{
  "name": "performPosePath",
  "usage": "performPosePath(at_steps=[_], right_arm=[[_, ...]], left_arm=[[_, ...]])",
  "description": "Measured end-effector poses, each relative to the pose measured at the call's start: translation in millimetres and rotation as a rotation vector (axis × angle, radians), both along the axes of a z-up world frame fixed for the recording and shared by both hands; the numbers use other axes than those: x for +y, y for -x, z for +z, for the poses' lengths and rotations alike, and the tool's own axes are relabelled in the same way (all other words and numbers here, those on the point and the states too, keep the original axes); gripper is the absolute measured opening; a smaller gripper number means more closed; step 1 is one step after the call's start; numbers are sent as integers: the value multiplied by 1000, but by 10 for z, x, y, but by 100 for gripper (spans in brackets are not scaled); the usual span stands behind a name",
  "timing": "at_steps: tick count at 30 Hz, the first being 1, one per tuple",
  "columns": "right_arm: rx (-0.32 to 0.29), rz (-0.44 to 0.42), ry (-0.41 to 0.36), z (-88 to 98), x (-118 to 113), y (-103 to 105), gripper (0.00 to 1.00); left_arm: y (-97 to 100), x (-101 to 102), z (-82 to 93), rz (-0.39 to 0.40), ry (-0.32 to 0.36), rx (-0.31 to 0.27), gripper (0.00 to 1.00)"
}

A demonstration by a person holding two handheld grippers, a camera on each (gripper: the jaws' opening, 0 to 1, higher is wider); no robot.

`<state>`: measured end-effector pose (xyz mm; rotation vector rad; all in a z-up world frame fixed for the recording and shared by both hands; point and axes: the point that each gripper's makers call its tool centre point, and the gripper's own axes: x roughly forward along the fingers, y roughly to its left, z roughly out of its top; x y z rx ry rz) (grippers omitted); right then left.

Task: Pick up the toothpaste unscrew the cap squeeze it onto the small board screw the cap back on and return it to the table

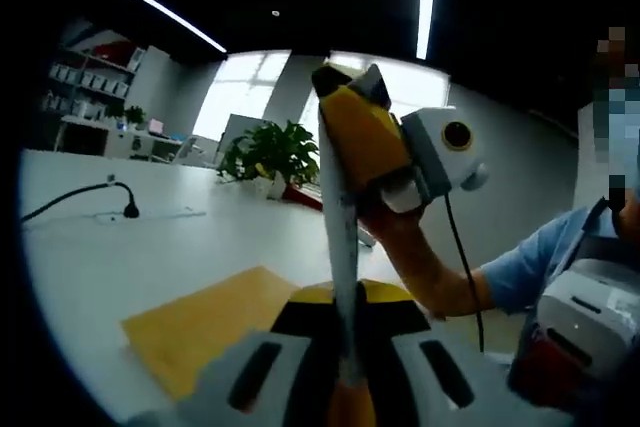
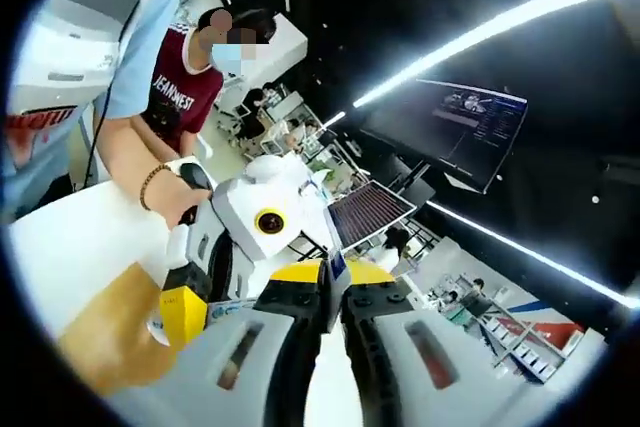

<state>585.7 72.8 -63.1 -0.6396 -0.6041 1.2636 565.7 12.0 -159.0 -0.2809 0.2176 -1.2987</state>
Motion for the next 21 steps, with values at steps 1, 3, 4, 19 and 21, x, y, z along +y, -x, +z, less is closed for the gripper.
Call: performPosePath(at_steps=[1, 3, 4, 19, 21], right_arm=[[66, 36, -31, 9, 26, 17, 6], [195, 104, -66, -18, 63, 16, 6], [257, 109, -79, -38, 68, -31, 7], [863, 225, -133, -288, 127, -137, 18], [938, 258, -77, -381, 156, -50, 18]], left_arm=[[-1, 13, 16, -6, 14, 3, 4], [-5, 15, 14, -24, 38, 46, 4], [-17, 6, -4, -25, 39, 54, 4], [-58, 91, -39, 7, 20, 103, 4], [-26, 68, -113, 8, -54, 62, 4]])
